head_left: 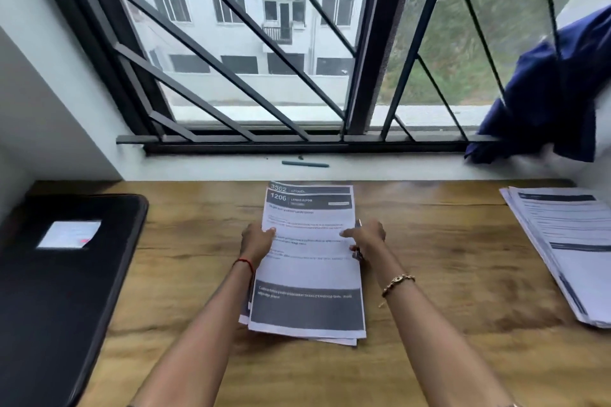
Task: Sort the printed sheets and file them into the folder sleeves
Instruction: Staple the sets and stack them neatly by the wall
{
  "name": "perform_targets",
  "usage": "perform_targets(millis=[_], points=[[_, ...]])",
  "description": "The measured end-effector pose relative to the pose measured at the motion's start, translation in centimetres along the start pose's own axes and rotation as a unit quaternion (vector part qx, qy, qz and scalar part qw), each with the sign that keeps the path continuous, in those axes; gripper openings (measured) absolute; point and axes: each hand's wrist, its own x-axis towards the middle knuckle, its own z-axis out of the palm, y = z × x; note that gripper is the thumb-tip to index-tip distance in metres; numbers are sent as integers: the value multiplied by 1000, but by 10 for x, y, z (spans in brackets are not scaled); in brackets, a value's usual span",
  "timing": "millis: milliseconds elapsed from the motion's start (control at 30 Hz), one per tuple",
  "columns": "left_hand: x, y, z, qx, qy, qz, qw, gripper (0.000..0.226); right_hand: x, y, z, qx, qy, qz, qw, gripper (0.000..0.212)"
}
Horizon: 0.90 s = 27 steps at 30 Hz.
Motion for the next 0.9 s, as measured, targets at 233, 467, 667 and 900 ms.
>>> perform_targets(millis=[233,467,667,900], points=[[-22,16,11,-118,-13,104,987,22,-4,2,-27,50,10,-17,999,17],[-46,76,16,-235,31,246,940,18,-18,-42,-75,129,94,-190,969,15],[-82,102,31,-299,59,307,901,57,-29,-39,-103,194,100,-321,922,22],[-85,79,57,-270,76,271,921,25,-17,0,-115,163,64,-307,936,35]])
